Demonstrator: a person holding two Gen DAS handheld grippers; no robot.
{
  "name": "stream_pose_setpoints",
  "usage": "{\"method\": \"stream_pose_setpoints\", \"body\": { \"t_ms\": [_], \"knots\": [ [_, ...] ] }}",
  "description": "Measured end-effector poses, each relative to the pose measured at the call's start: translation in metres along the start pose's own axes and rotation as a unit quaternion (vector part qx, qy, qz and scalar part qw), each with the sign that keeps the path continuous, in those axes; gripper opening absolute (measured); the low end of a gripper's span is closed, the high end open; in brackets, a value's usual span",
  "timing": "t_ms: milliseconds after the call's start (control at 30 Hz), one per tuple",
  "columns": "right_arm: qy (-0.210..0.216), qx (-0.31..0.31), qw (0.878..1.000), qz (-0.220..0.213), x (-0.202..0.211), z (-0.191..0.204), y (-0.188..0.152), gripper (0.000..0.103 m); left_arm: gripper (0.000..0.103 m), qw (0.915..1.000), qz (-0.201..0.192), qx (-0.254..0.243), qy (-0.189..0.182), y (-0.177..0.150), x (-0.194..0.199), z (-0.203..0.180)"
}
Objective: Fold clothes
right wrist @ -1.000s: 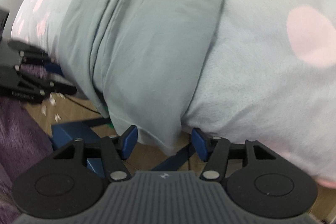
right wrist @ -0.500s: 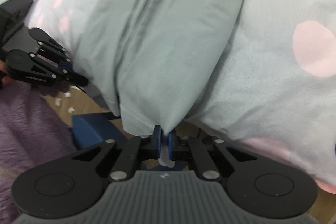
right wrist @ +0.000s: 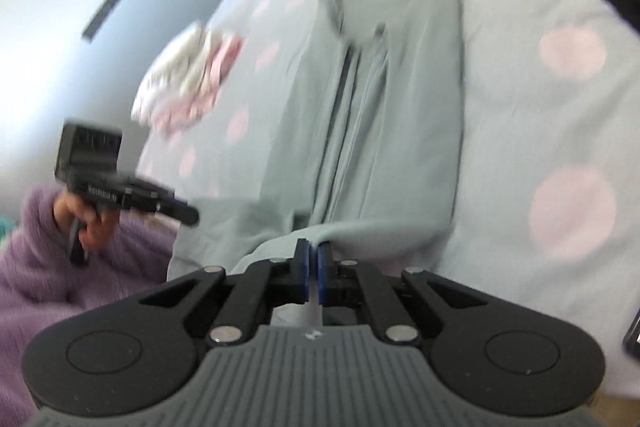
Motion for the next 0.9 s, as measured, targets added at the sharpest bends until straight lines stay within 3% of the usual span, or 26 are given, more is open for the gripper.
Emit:
{"method": "stream_pose_setpoints", "body": {
  "t_ms": [167, 267, 633, 833, 867, 900],
  "knots": [
    [-0.015, -0.020, 0.999, -0.045, 0.002, -0.020, 0.044, 0.004, 0.004, 0.9978, -0.060, 0.026, 0.013, 0.034, 0.003, 0.016],
    [-0.034, -0.019, 0.997, -0.059, -0.009, -0.030, 0.066, 0.004, 0.004, 0.9959, -0.075, 0.034, 0.036, 0.056, -0.004, 0.029],
    [-0.125, 0.011, 0.991, -0.056, -0.056, -0.072, 0.086, 0.005, 0.004, 0.9889, -0.067, 0.029, 0.129, 0.084, -0.019, 0.073],
    [-0.157, 0.024, 0.986, -0.057, -0.055, -0.070, 0.083, 0.009, 0.004, 0.9857, -0.070, 0.018, 0.152, 0.079, -0.018, 0.071],
    [-0.162, 0.019, 0.985, -0.063, -0.051, -0.068, 0.081, 0.022, 0.009, 0.9853, -0.074, 0.020, 0.153, 0.077, -0.016, 0.069],
    [-0.173, 0.017, 0.982, -0.071, -0.045, -0.067, 0.079, 0.049, 0.013, 0.9844, -0.080, 0.019, 0.155, 0.075, -0.014, 0.066]
  ]
}}
Point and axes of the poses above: each gripper's, at about its wrist camera, not at the fingertips, and x roughly against the way its jaws point, z to its left, y to its top, the point moved 10 cm from there along -x, roughly the way its jaws point, and after that the axes turned 5 degrees about z, right-handed, at the moved point
